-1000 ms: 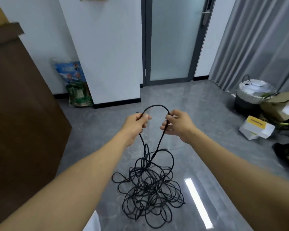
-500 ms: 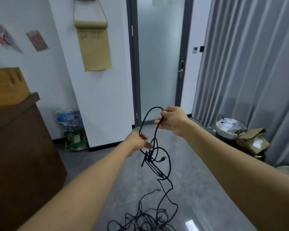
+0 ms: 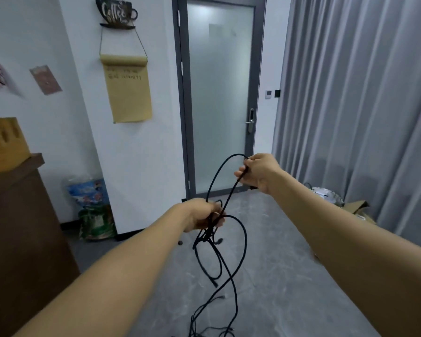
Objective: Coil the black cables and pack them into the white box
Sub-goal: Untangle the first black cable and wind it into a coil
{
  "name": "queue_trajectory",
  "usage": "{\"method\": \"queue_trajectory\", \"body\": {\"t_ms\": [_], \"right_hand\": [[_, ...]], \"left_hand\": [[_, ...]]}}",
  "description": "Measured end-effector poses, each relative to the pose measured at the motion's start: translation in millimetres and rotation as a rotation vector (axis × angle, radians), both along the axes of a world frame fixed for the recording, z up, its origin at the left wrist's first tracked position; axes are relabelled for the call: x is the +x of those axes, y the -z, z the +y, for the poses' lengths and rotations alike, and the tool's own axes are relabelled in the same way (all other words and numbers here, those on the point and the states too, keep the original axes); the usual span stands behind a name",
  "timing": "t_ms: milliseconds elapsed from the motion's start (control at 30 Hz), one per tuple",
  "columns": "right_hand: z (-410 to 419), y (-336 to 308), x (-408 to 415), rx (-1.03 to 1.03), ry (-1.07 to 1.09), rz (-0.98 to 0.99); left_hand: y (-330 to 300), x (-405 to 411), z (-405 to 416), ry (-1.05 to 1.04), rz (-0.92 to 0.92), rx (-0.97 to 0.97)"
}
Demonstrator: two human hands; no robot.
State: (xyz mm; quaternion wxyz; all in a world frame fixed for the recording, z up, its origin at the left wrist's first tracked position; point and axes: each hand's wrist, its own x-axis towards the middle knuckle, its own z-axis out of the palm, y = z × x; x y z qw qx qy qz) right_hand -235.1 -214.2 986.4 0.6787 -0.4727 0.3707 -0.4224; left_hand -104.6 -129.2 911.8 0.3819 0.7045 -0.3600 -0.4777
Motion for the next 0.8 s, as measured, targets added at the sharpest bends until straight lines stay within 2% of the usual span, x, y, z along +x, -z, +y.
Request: {"method": "queue_trajectory", "body": {"t_ms": [167, 300, 400, 467, 533, 600, 700, 800], "right_hand": [[-7.6, -7.5, -10.7, -0.054, 0.039, 0.066], [-9.4, -11.1, -15.5, -0.177, -0.039, 0.176], [-7.8, -11.2, -13.4, -0.153, -0.109, 0.001], [-9.3, -9.8, -10.1, -0.121, -0.131, -0.123], [-11.0, -9.3, -7.9, -0.117, -0.153, -0.155], [-11.2, -11.4, -5.8, -0.080, -0.140, -0.197], [-10.7, -15.2, -4.5, 0.066, 0.020, -0.324], [-16.0, -12.8, -9.5, 0.162, 0.157, -0.461]], "left_hand": [[-17.1, 17.2, 9.0, -0.006, 0.113, 0.011], [-27.4, 24.9, 16.4, 0.003, 0.006, -0.004], [-33.4, 30.9, 15.5, -0.145, -0.121, -0.074], [-38.6, 35.4, 14.6, -0.171, -0.224, -0.122], [-44.0, 40.5, 16.2, -0.184, -0.247, -0.121], [-48.7, 45.1, 20.3, -0.178, -0.200, -0.082], [-52.5, 52.5, 28.5, -0.190, 0.022, -0.033], [-54.4, 61.1, 34.8, -0.259, 0.250, -0.124]]}}
